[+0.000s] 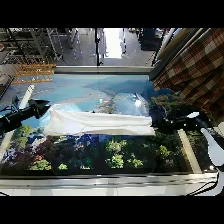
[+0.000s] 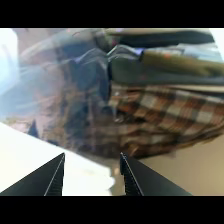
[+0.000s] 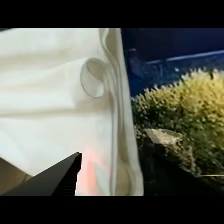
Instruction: Fold the clothes and pants, and hang the long-sleeved shirts on hangers.
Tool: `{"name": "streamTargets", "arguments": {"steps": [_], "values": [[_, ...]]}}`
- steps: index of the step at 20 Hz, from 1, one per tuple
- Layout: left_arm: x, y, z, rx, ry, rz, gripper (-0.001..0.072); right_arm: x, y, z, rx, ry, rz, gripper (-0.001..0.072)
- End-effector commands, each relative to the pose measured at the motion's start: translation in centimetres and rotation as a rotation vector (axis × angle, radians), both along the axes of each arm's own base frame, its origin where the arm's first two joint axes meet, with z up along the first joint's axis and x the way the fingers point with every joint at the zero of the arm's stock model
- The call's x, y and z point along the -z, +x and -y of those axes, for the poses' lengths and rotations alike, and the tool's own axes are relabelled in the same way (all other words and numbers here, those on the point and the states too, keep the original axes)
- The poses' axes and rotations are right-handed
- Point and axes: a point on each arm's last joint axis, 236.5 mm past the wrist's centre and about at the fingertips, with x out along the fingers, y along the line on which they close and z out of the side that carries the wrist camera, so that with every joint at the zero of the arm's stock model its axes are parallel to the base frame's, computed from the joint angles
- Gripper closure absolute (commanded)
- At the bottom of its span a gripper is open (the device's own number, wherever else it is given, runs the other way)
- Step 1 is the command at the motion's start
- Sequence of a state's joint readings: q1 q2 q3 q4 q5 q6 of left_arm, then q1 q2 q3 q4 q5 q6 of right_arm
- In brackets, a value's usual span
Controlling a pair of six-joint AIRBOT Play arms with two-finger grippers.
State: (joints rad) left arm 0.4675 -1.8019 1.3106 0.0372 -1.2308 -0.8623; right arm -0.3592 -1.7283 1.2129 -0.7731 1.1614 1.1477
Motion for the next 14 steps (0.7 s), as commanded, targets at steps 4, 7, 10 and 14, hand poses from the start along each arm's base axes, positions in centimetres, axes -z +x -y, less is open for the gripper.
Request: {"name": "streamTargets", "arguments": {"steps": [4, 7, 10, 14], "values": [[2.9, -4.8, 3.0, 0.298, 0.562, 0.022, 0.0554, 1.1, 4.1, -4.8, -0.044, 0.036, 0.098, 0.0564], [6.9, -7.2, 5.2, 0.46, 0.744, -0.084, 0.0701, -0.1, 4.2, -2.6, -0.128, -0.186, 0.092, 0.0698], [9.8, -8.8, 8.2, 0.589, 0.846, -0.146, 0.0701, -4.3, 0.6, 5.8, -0.16, -0.542, 0.029, 0.0699], [13.6, -10.1, 13.4, 0.698, 0.846, -0.199, 0.0701, -12.0, -3.4, 12.1, -0.066, -0.702, 0.044, 0.07]]}}
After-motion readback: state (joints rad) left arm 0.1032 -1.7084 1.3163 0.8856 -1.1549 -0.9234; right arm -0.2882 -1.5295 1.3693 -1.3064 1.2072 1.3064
